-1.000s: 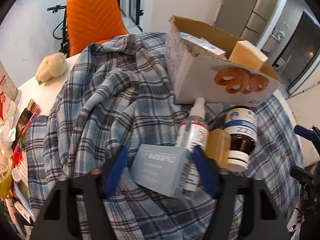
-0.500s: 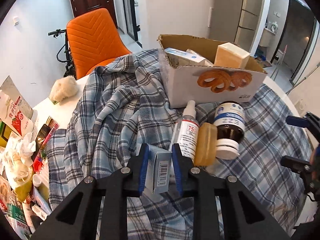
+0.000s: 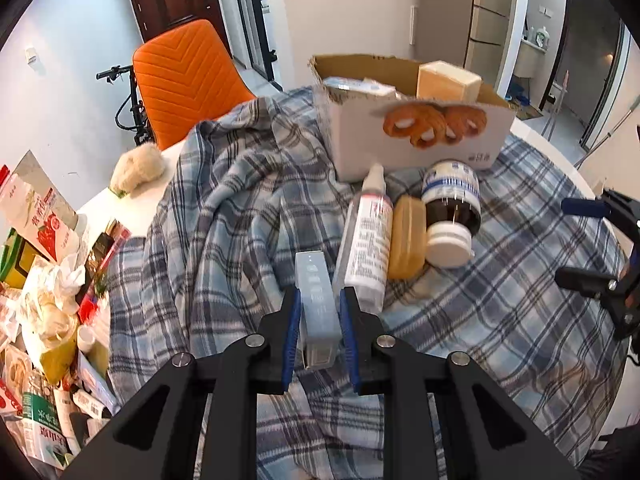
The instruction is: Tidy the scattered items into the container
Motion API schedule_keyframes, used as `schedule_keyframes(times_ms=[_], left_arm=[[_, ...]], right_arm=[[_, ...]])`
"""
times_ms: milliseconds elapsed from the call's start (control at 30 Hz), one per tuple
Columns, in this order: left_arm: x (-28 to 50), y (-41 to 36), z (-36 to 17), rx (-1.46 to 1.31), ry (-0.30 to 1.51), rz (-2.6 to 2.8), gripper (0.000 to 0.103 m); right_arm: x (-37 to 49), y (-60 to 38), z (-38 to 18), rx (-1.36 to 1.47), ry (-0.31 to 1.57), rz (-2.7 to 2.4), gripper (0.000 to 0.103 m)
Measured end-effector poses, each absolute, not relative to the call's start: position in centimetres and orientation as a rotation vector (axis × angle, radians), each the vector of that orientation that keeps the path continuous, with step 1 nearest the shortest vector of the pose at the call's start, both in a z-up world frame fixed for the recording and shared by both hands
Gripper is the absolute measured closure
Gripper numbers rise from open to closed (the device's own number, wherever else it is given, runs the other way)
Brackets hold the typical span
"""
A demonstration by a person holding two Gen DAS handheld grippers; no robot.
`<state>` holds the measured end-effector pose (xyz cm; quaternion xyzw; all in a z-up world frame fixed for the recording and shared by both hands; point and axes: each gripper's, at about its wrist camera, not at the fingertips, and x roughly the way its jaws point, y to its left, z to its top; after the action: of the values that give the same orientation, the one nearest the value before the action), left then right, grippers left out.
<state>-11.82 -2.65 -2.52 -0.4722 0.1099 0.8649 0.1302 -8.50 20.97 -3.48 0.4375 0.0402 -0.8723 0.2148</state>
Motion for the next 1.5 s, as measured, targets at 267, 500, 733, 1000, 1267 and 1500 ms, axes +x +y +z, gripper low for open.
schedule_keyframes(times_ms=[267,500,733,1000,1267,1500], left_arm=[[-11.6,-3.6,-4.0,-1.397,0.302,2.562,0.015],[-11.1,-2.4,-3.5,-1.338,0.394,2.581,0.015],[-11.1,-2.1,-4.5,-1.399,0.372,2.551,0.066],[-11.5,-3.7,-4.6,-1.428,0.206,2.556,0.082],[-10.0,-1.9,-2.7,-1.341,0.324,2.577,0.082],[-9.6,-0.7,-0.8,-1.279,0.272,2.529,0.082]], right_arm=[[-8.4,21.7,-4.1,1.247,0.084,-2.42,0.004],[-8.4,22.1,-4.4,1.265,0.062,-2.416,0.004],[-8.5,21.6,-4.2,1.255,0.076,-2.415,0.004],[-8.4,20.7,-4.6,1.259,0.094,-2.402,0.004],[-9.2,18.6,-4.3,1.227,0.153,-2.377,0.004],[-10.8,16.9,-4.3,1.146,0.27,-2.318,0.004]])
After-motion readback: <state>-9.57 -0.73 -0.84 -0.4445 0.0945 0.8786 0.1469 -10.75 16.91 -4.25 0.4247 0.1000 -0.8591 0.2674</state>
